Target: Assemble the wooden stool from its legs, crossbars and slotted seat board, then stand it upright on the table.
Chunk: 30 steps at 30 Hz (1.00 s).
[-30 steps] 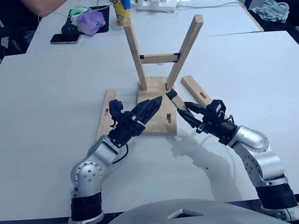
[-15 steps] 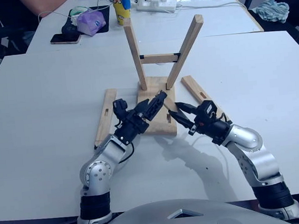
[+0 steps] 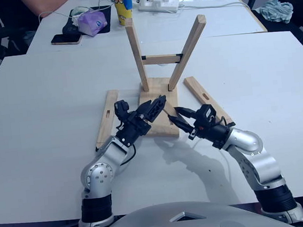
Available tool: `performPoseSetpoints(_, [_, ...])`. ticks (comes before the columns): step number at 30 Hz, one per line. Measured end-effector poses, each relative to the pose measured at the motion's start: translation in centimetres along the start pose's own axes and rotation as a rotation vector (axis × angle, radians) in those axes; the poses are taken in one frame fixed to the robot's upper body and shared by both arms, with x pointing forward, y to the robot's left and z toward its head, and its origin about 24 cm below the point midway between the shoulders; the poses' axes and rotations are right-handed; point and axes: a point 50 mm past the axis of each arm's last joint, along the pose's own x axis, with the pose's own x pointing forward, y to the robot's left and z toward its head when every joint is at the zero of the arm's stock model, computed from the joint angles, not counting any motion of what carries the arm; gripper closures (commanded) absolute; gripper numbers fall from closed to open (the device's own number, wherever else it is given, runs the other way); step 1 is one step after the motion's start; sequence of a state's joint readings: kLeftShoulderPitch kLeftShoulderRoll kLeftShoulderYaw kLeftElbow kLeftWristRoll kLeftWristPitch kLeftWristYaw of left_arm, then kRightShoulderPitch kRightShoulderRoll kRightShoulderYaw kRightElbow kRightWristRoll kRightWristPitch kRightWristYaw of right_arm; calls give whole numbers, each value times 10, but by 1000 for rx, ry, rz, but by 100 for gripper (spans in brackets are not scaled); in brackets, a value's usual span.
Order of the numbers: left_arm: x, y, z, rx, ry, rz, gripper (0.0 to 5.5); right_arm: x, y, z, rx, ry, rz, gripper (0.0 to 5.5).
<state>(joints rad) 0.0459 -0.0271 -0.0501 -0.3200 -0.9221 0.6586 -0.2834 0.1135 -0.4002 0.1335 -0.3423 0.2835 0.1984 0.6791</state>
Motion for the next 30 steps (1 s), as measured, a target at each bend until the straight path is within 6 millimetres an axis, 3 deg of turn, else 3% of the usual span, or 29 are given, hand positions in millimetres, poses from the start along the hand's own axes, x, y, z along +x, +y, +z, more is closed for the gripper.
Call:
performPoseSetpoints(23, [1, 0, -2, -8, 17, -15, 482, 6, 6, 1, 21, -12, 59, 417])
performPoseSetpoints(30, [1, 2, -2, -7, 12, -8, 503, 6, 6, 2, 13, -13, 58, 417])
